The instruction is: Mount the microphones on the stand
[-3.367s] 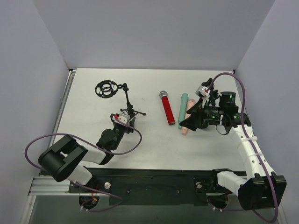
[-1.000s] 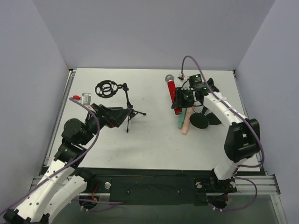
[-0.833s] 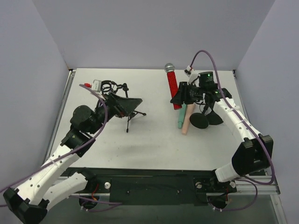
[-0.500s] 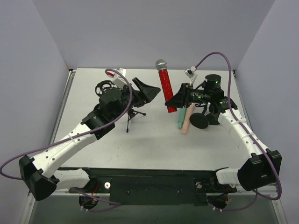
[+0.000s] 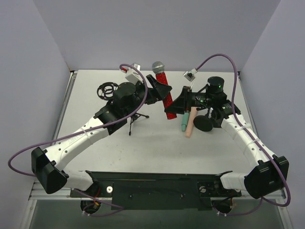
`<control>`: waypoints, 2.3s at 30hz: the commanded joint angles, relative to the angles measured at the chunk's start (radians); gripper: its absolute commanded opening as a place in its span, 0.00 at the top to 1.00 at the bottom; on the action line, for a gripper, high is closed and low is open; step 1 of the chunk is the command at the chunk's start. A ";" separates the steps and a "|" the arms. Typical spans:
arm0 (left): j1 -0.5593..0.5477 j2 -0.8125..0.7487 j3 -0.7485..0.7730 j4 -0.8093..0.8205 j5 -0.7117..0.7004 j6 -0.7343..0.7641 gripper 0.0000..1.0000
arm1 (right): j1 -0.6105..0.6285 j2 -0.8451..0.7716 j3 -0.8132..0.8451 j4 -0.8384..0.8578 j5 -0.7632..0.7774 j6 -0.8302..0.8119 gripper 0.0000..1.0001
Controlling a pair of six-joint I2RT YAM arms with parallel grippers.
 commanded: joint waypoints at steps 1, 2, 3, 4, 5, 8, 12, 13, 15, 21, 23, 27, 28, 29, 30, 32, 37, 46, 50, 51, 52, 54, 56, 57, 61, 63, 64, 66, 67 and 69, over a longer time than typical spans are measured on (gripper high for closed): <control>-0.004 -0.039 -0.033 0.141 0.024 0.048 0.17 | 0.017 -0.013 0.014 0.047 -0.076 -0.041 1.00; -0.003 -0.044 -0.038 0.145 0.018 0.064 0.16 | 0.027 -0.013 0.026 0.027 -0.087 -0.094 1.00; -0.004 -0.044 -0.035 0.140 0.002 0.071 0.16 | 0.034 -0.013 0.039 -0.064 -0.090 -0.136 1.00; -0.001 -0.039 -0.032 0.122 -0.005 0.097 0.16 | 0.041 -0.013 0.078 -0.161 -0.098 -0.275 1.00; -0.003 -0.033 -0.009 0.106 -0.015 0.110 0.18 | 0.046 -0.002 0.101 -0.347 -0.104 -0.352 1.00; 0.002 -0.011 0.055 0.036 -0.019 0.163 0.21 | 0.048 0.038 0.215 -0.687 -0.127 -0.688 1.00; 0.022 -0.022 0.048 0.003 0.020 0.165 0.27 | 0.048 0.056 0.235 -0.749 -0.118 -0.776 1.00; 0.036 -0.025 0.043 0.006 0.052 0.160 0.29 | 0.049 0.056 0.235 -0.748 -0.113 -0.778 1.00; 0.043 -0.034 0.029 0.016 0.087 0.139 0.34 | 0.049 0.056 0.232 -0.749 -0.095 -0.781 1.00; 0.059 -0.070 -0.032 0.109 0.191 0.095 0.34 | 0.048 0.070 0.223 -0.705 -0.036 -0.714 1.00; 0.060 -0.077 -0.053 0.141 0.228 0.088 0.30 | 0.048 0.067 0.203 -0.636 -0.021 -0.645 1.00; 0.060 -0.076 -0.061 0.149 0.282 0.085 0.28 | 0.040 0.058 0.178 -0.542 -0.015 -0.571 1.00; 0.060 -0.077 -0.061 0.149 0.294 0.085 0.29 | 0.040 0.058 0.177 -0.541 -0.013 -0.567 1.00; 0.060 -0.074 -0.067 0.151 0.297 0.082 0.30 | 0.037 0.058 0.177 -0.533 -0.013 -0.561 1.00; 0.060 -0.074 -0.072 0.155 0.307 0.082 0.33 | 0.037 0.056 0.175 -0.527 -0.012 -0.551 1.00; 0.060 -0.073 -0.081 0.174 0.305 0.076 0.37 | 0.035 0.056 0.169 -0.522 -0.012 -0.551 1.00; 0.066 -0.070 -0.070 0.189 0.279 0.084 0.43 | 0.035 0.056 0.169 -0.522 -0.024 -0.552 1.00; 0.102 -0.158 -0.129 0.287 0.302 0.168 1.00 | -0.008 0.055 0.213 -0.657 -0.061 -0.675 0.25; 0.146 -0.273 -0.112 0.156 0.268 0.312 1.00 | -0.058 0.027 0.230 -0.705 0.042 -0.702 0.10; 0.170 -0.295 -0.094 0.089 0.239 0.338 1.00 | -0.064 0.024 0.232 -0.705 0.066 -0.701 0.09; 0.181 -0.333 -0.072 0.054 0.227 0.381 1.00 | -0.081 0.022 0.232 -0.705 0.133 -0.701 0.09; 0.229 -0.378 -0.034 -0.044 0.195 0.447 1.00 | -0.106 0.022 0.218 -0.668 0.263 -0.684 0.09; 0.246 -0.399 0.020 -0.105 0.114 0.555 1.00 | -0.135 0.036 0.209 -0.651 0.344 -0.669 0.09; 0.249 -0.400 0.041 -0.125 0.036 0.585 1.00 | -0.153 0.042 0.207 -0.651 0.365 -0.664 0.10; 0.293 -0.363 0.143 -0.164 -0.092 0.734 1.00 | -0.164 0.030 0.174 -0.653 0.421 -0.679 0.10; 0.327 -0.317 0.201 -0.181 -0.118 0.782 1.00 | -0.164 -0.007 0.117 -0.621 0.424 -0.681 0.10; 0.355 -0.283 0.233 -0.193 -0.129 0.804 1.00 | -0.166 -0.034 0.099 -0.584 0.424 -0.679 0.10; 0.402 -0.243 0.264 -0.199 -0.126 0.820 1.00 | -0.166 -0.080 0.028 -0.535 0.433 -0.689 0.10; 0.421 -0.232 0.272 -0.201 -0.123 0.819 1.00 | -0.167 -0.097 -0.021 -0.527 0.445 -0.699 0.10; 0.470 -0.203 0.286 -0.194 -0.076 0.794 1.00 | -0.172 -0.145 -0.114 -0.475 0.430 -0.718 0.09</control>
